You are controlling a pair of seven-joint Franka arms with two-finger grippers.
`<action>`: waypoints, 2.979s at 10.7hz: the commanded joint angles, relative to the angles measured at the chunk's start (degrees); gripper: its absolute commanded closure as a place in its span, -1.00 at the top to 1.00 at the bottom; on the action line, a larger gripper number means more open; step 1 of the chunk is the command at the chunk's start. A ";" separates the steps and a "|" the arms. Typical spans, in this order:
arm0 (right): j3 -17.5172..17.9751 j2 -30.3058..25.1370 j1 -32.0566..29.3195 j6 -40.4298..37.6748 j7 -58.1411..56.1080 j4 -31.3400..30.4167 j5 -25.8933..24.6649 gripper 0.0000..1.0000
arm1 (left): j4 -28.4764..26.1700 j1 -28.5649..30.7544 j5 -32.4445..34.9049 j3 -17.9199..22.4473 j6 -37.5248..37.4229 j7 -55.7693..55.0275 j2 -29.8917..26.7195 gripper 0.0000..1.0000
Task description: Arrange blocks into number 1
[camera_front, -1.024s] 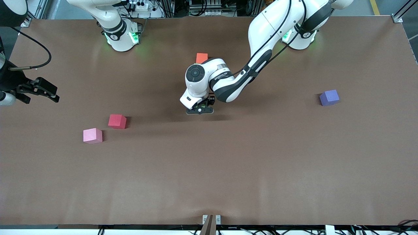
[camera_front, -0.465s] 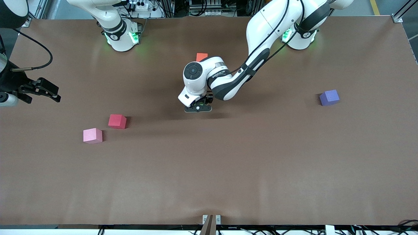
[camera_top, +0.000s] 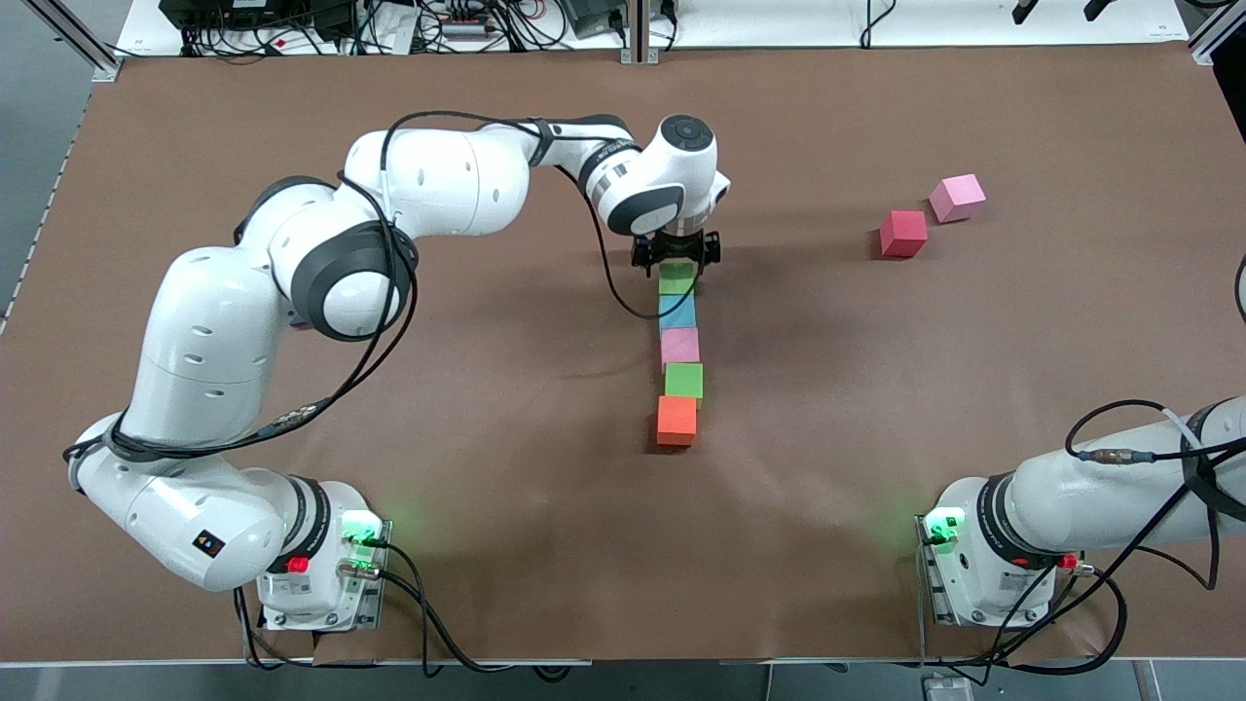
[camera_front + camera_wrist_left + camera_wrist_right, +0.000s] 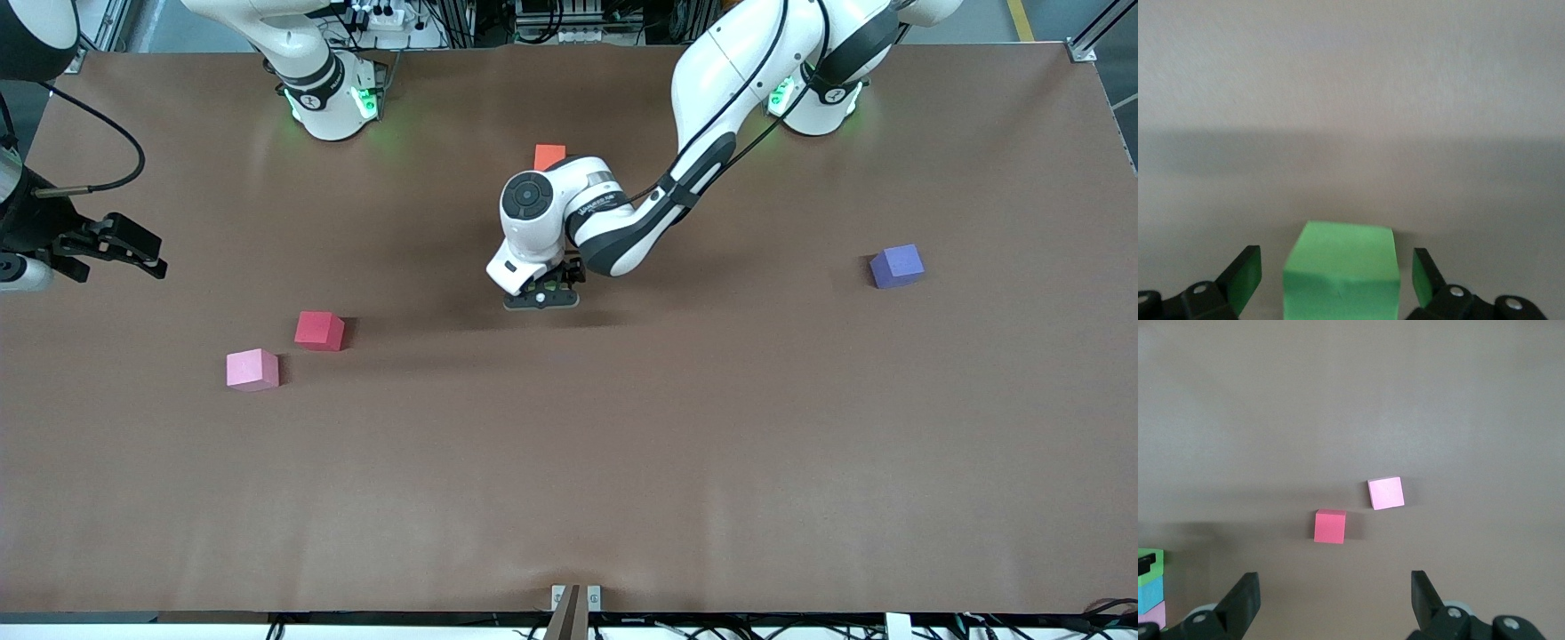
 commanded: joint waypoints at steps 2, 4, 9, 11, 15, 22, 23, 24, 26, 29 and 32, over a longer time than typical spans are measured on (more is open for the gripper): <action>-0.52 -0.66 0.63 -1.59 -0.73 1.10 -0.51 1.00 | 0.25 1.07 -0.16 5.65 -4.83 0.00 -7.91 1.00; -0.61 -0.57 0.28 -3.52 -0.82 1.54 -0.60 1.00 | 0.16 5.89 -0.42 5.57 -8.79 0.53 -13.27 1.00; -0.61 -0.66 0.19 -6.34 -2.14 3.83 -0.86 1.00 | 0.16 17.50 -2.61 5.04 -16.36 6.66 -21.63 1.00; -0.61 -0.57 0.19 -6.43 -2.13 3.83 -0.86 1.00 | 0.16 21.98 -5.16 4.95 -20.65 11.76 -24.97 1.00; -0.52 -0.66 0.19 -6.78 -2.05 4.27 -0.86 1.00 | -5.52 28.40 -9.91 5.04 -29.55 25.00 -33.83 1.00; -0.61 -0.66 0.19 -7.57 -1.96 4.36 -0.77 1.00 | -12.84 29.91 -22.67 17.25 -29.73 42.95 -50.98 1.00; -0.61 -0.66 0.19 -7.83 -2.05 4.36 -0.77 1.00 | -12.84 29.74 -19.27 17.26 -29.90 46.90 -52.39 1.00; -0.61 -0.66 0.19 -7.83 -2.13 4.70 -0.77 1.00 | -12.41 29.74 -18.02 17.26 -30.95 49.20 -53.01 1.00; -0.43 -0.66 0.19 -8.01 -1.70 4.88 -0.77 1.00 | -9.26 29.82 -17.30 17.52 -34.89 54.03 -52.85 1.00; -0.52 -0.66 0.19 -8.36 -1.87 5.15 -0.77 1.00 | -5.03 30.70 -17.30 17.43 -44.13 60.01 -52.14 1.00; -0.52 -0.57 0.19 -8.36 -1.96 5.15 -0.86 1.00 | -4.85 31.41 -17.56 17.26 -45.29 60.03 -52.05 1.00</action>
